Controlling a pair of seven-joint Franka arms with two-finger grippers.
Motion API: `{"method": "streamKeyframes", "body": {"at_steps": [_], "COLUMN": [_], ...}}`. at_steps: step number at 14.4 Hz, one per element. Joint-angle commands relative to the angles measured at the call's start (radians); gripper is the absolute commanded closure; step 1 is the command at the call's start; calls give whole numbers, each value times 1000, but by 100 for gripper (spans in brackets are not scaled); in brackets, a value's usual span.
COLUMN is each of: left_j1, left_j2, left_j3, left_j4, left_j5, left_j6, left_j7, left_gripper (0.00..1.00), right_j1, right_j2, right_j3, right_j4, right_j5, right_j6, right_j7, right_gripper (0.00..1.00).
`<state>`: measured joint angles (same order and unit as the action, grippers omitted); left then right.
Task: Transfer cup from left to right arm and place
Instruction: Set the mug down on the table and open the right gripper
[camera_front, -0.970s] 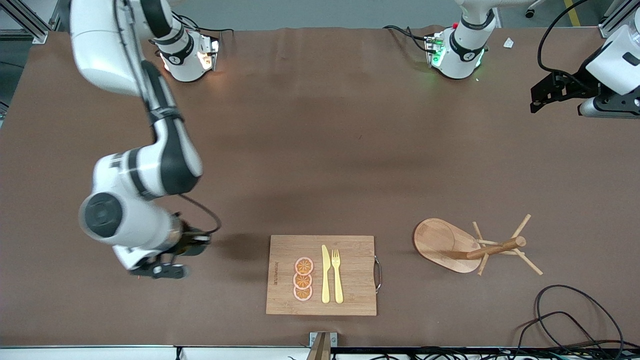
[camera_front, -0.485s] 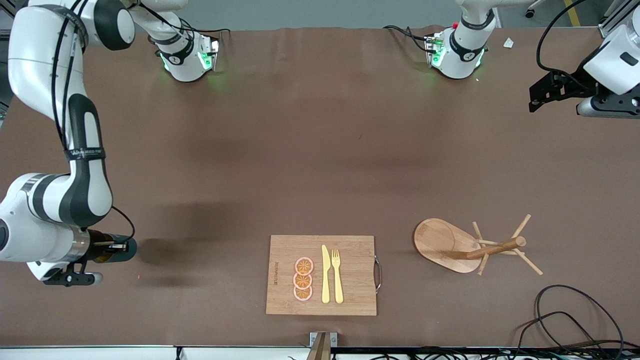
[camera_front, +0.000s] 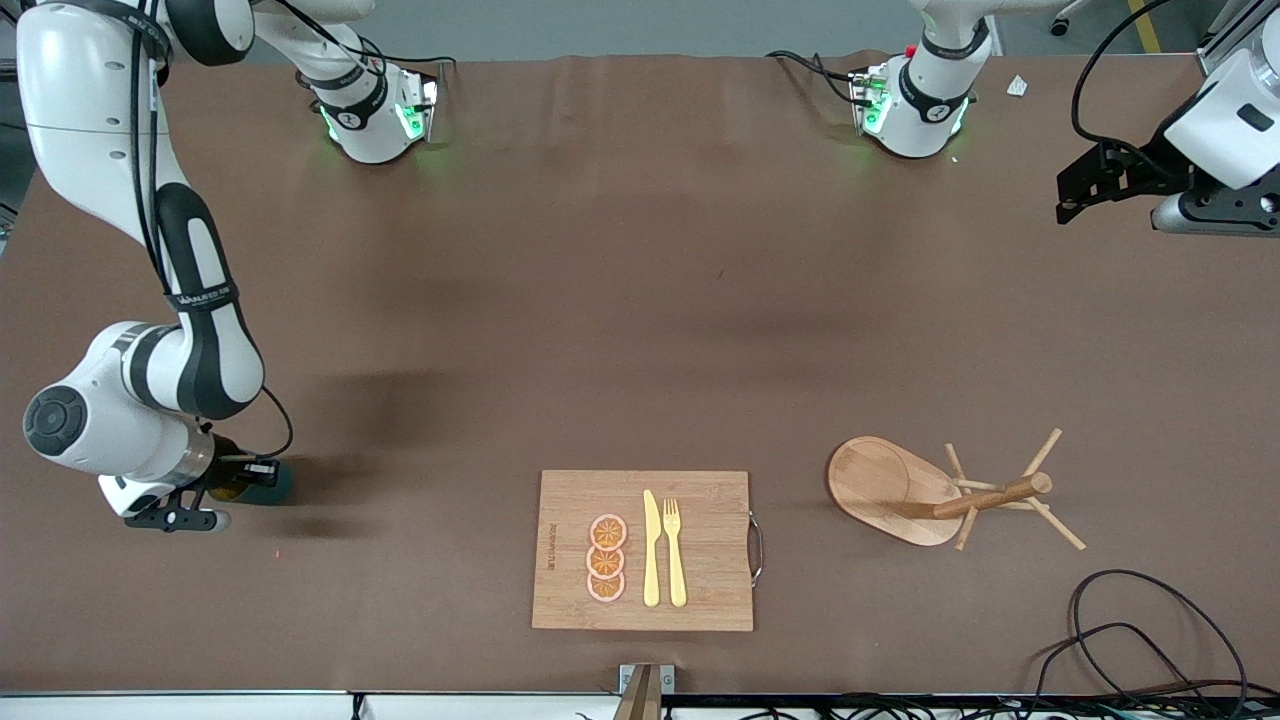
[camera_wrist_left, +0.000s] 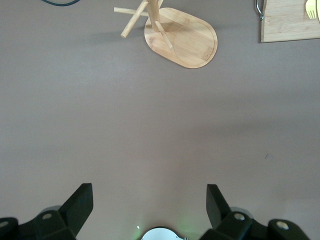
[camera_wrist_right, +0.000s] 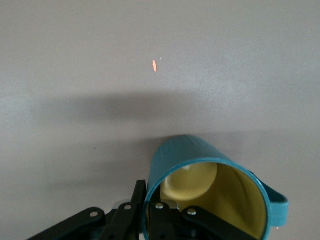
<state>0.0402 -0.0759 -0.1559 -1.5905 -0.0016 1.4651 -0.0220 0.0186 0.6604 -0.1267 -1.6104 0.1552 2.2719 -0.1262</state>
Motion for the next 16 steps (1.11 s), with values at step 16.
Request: {"method": "streamKeyframes", "body": {"at_steps": [16], "left_j1": [1], "left_j2": [25], "left_j3": [6], "left_j4": [52], "left_j5": [15], "left_j6": [-19], "left_j7": [5], "left_gripper": [0], "right_j1": [-11], "right_j2": [-476], "right_j3": [-5], "right_j4": [76], "right_j5": [-138], "right_j6": [-445], "right_j7": [147], "right_gripper": [0]}}
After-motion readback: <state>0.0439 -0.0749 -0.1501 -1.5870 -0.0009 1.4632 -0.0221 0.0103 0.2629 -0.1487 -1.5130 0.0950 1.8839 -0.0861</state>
